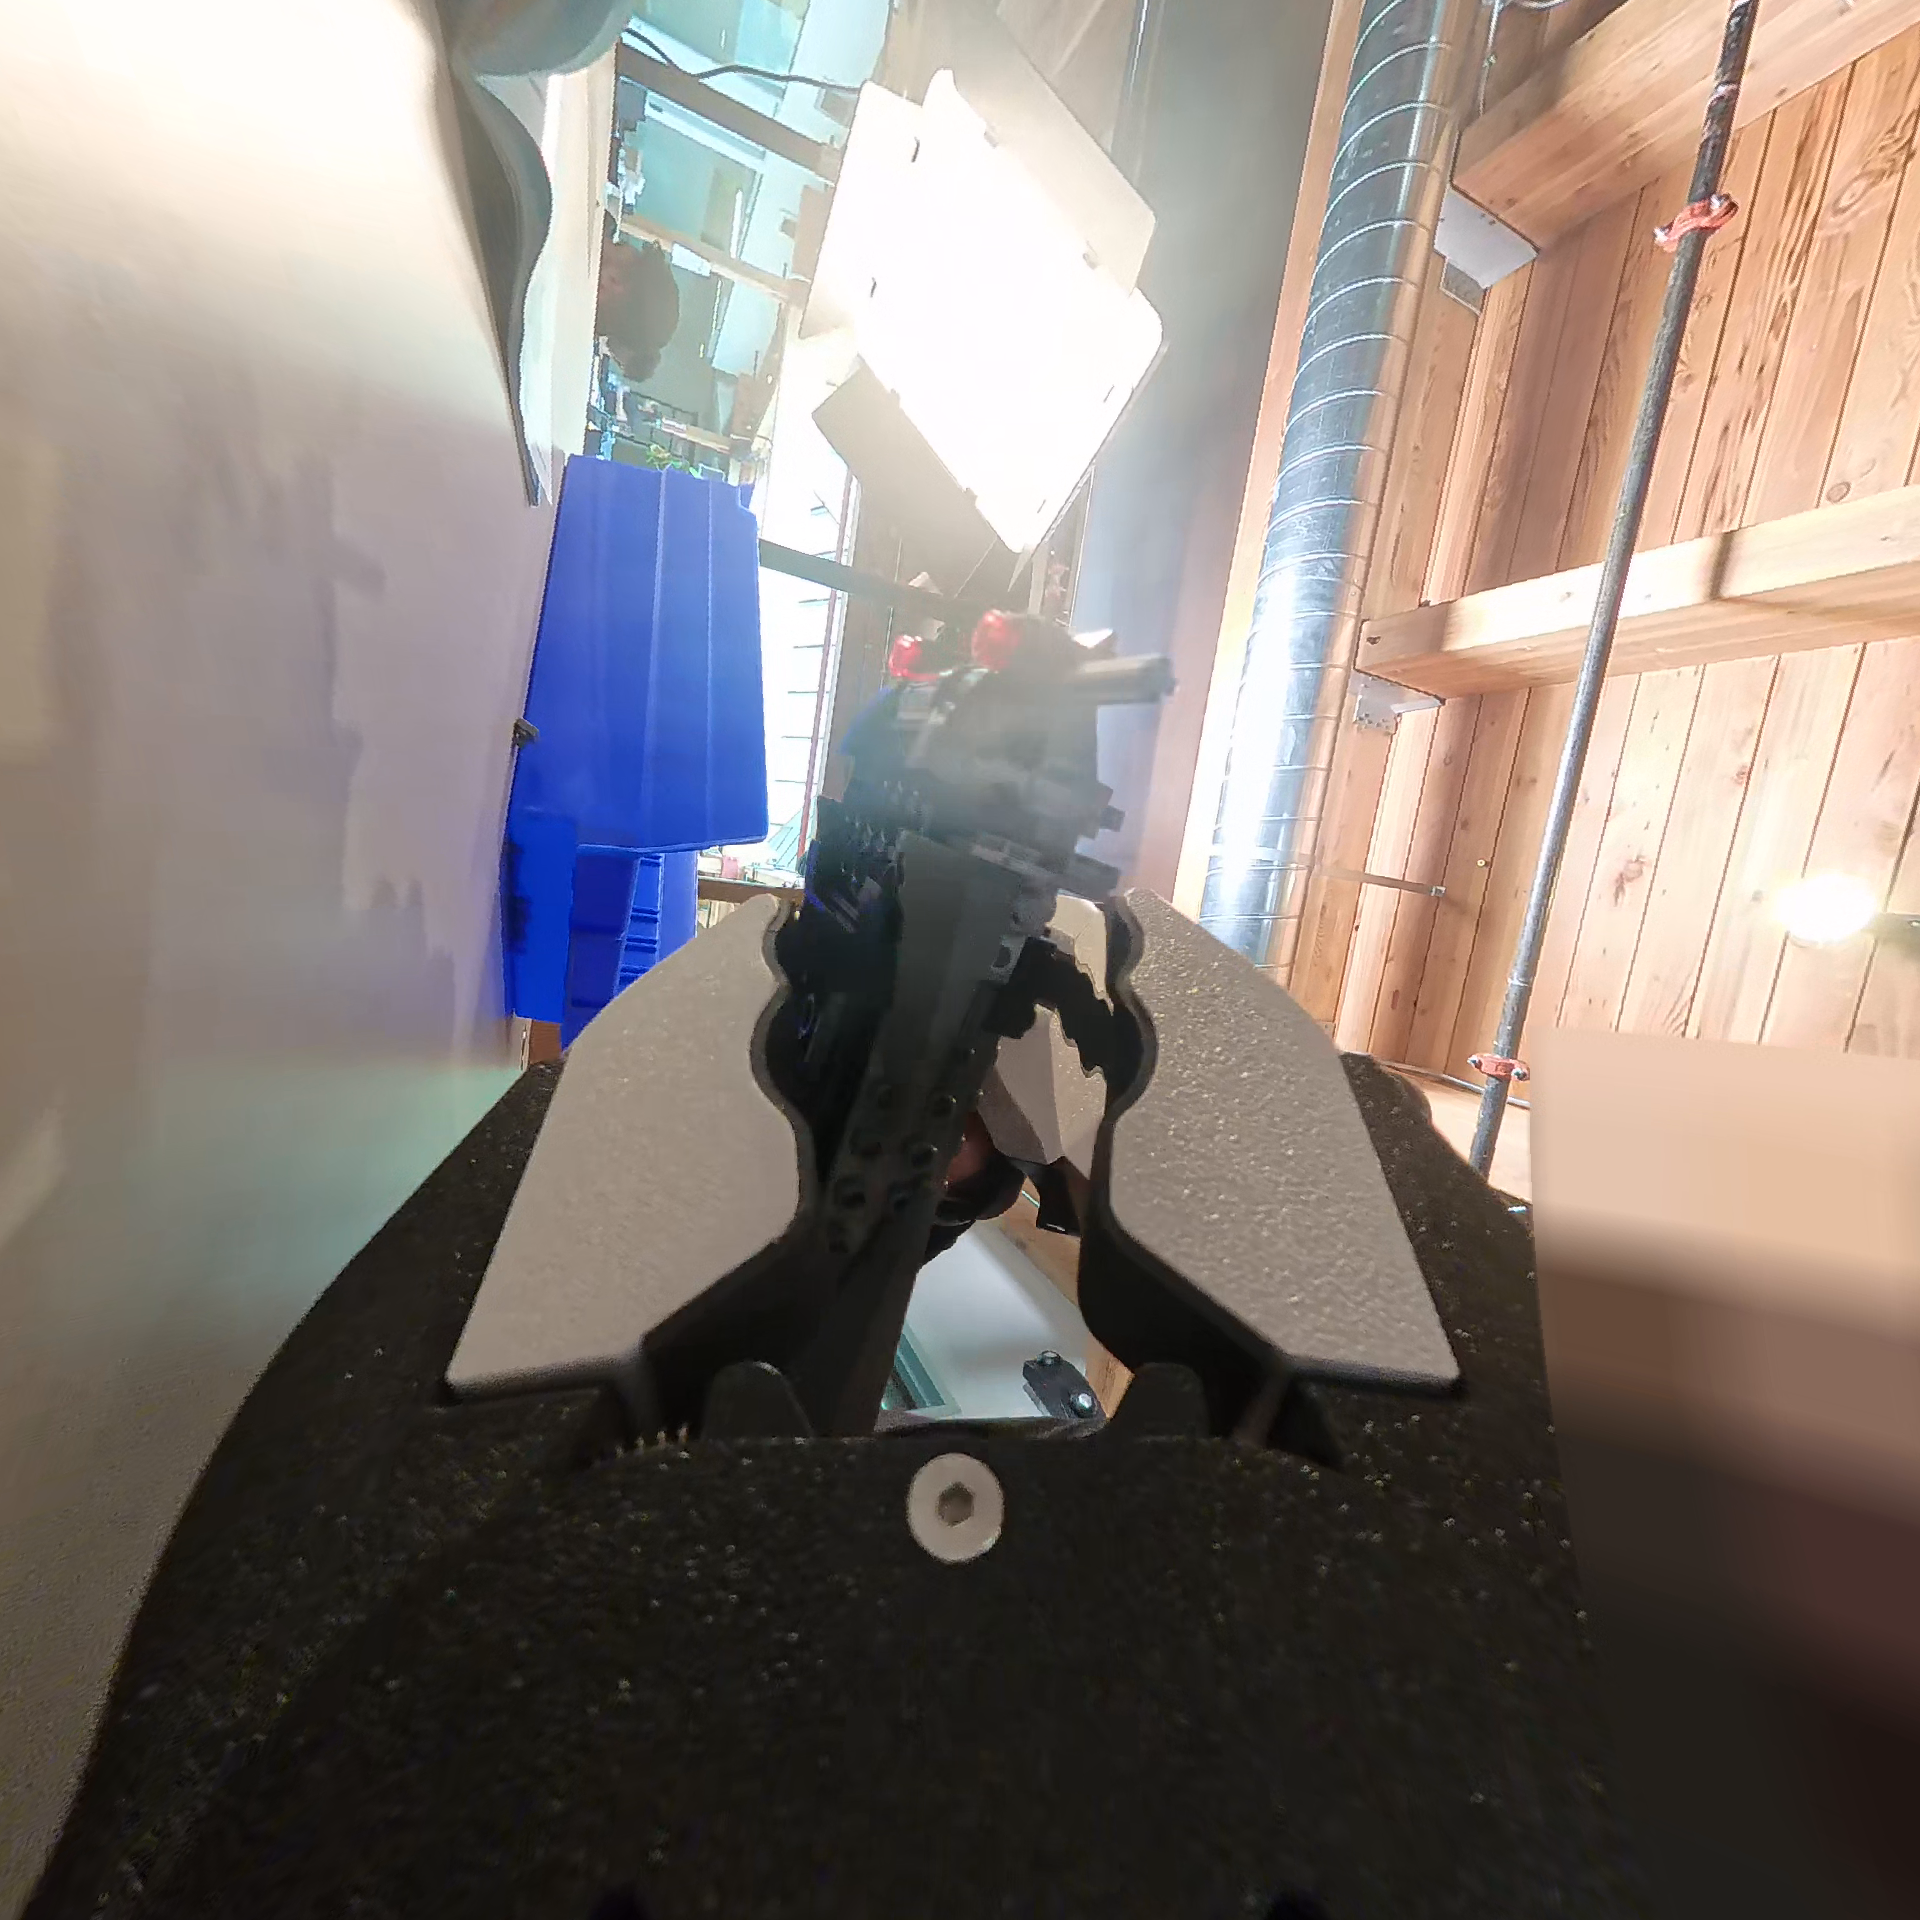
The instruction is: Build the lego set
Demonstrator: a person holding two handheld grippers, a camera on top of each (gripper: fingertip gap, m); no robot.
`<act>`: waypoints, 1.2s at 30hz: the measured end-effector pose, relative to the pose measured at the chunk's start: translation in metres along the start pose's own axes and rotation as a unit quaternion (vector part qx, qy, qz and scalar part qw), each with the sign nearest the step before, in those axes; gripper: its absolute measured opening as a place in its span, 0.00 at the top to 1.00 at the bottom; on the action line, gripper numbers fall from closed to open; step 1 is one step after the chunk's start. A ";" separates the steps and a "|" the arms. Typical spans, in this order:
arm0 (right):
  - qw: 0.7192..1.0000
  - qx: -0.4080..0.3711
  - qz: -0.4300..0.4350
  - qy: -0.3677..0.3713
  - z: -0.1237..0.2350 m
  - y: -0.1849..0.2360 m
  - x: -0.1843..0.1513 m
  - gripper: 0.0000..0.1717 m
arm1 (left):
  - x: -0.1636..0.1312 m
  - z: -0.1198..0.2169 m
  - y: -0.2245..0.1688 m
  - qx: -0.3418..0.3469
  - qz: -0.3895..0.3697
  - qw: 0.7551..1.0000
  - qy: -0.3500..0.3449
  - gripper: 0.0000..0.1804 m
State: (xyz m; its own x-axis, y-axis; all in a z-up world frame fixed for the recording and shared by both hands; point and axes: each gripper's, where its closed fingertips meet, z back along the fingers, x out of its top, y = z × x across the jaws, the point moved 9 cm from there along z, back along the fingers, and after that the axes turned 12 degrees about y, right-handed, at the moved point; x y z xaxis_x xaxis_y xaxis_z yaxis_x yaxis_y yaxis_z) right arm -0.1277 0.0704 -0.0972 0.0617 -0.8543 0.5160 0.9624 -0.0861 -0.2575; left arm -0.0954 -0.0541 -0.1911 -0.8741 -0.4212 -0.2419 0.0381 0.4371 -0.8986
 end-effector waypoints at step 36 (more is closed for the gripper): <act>0.998 -0.006 -0.040 -0.051 0.013 -0.006 -0.015 0.96 | 0.002 -0.001 0.000 0.001 -0.004 1.000 0.003 0.71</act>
State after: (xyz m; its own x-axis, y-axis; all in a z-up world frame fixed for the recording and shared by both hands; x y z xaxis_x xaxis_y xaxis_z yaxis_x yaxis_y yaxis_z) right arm -0.1313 0.0907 -0.0929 0.0120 -0.7886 0.6148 0.9621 -0.1584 -0.2219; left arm -0.0978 -0.0545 -0.1916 -0.8773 -0.4202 -0.2318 0.0314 0.4317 -0.9015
